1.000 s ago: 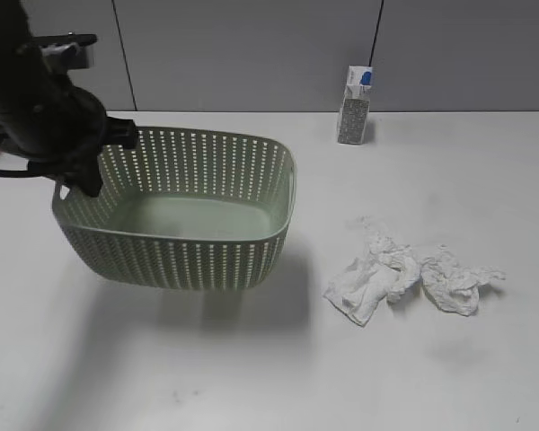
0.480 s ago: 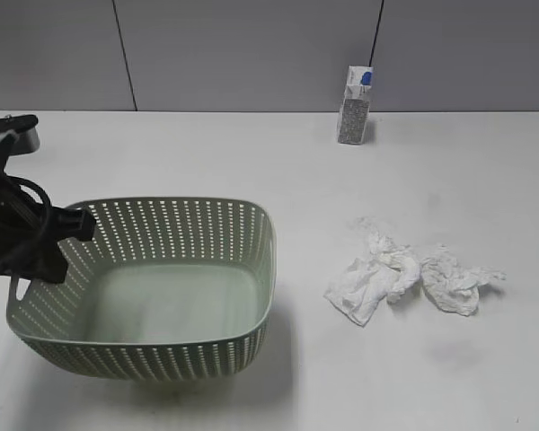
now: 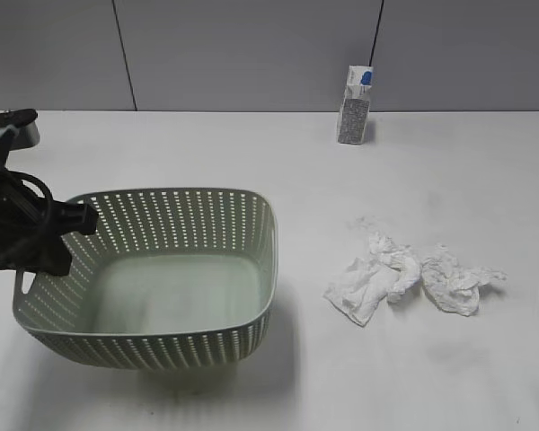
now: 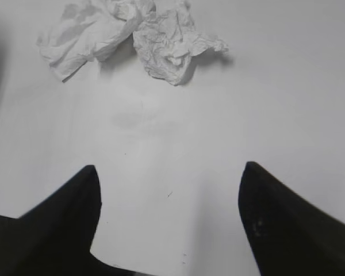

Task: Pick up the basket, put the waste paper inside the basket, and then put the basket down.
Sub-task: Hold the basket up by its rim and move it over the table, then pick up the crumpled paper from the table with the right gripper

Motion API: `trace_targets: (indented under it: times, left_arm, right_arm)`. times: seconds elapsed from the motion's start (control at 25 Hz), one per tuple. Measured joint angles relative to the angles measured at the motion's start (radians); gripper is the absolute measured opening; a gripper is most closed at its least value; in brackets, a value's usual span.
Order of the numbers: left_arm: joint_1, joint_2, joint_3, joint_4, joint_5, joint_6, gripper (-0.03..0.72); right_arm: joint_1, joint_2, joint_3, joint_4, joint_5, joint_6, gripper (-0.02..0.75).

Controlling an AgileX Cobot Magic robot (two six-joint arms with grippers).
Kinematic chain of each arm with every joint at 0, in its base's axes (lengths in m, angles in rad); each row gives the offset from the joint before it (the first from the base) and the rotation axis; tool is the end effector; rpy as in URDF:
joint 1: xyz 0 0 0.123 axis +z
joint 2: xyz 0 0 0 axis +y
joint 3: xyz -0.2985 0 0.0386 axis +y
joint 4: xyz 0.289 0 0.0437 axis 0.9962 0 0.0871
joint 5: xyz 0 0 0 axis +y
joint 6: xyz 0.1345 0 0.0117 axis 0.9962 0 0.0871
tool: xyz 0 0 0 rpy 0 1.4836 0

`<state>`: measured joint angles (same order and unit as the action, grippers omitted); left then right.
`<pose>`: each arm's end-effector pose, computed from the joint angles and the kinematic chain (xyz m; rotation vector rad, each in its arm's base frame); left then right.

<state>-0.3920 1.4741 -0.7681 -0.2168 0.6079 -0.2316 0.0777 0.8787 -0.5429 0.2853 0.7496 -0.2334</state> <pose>0.2750 -0.1316 0.1439 0.0052 2.8406 -0.3603 0.1979 0.0414 0.2136 -0.2016 2.5349 0.2675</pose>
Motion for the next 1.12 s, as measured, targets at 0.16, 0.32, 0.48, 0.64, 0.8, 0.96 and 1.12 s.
trace_targets:
  times: [0.16,0.32,0.48,0.64,0.8,0.96,1.12]
  left_arm:
    - [0.0,0.0,0.0,0.001,0.0,0.0,0.003]
    - [0.0,0.0,0.0,0.001,0.0,0.0,0.003]
    - [0.0,0.0,0.0,0.002,0.0,0.0,0.003]
    - [0.0,0.0,0.0,0.003,0.001,0.0,0.003]
    - [0.0,0.0,0.0,0.004,0.002,0.0,0.003]
    - [0.0,0.0,0.0,0.005,0.003,0.0,0.003]
    - [0.0,0.0,0.0,0.005,0.005,0.0,0.003]
  right_arm:
    - [0.062,0.309,-0.116,-0.007,-0.068,-0.02,0.59]
    - [0.143,0.558,-0.233,-0.073,-0.148,-0.021,0.59]
    - [0.168,0.781,-0.321,-0.155,-0.199,-0.019,0.59]
    - [0.168,0.923,-0.348,-0.188,-0.242,-0.018,0.59]
    - [0.168,0.989,-0.35,-0.192,-0.255,-0.018,0.586]
    - [0.168,0.991,-0.353,-0.195,-0.259,-0.017,0.437]
    - [0.169,0.956,-0.353,-0.209,-0.255,-0.017,0.082]
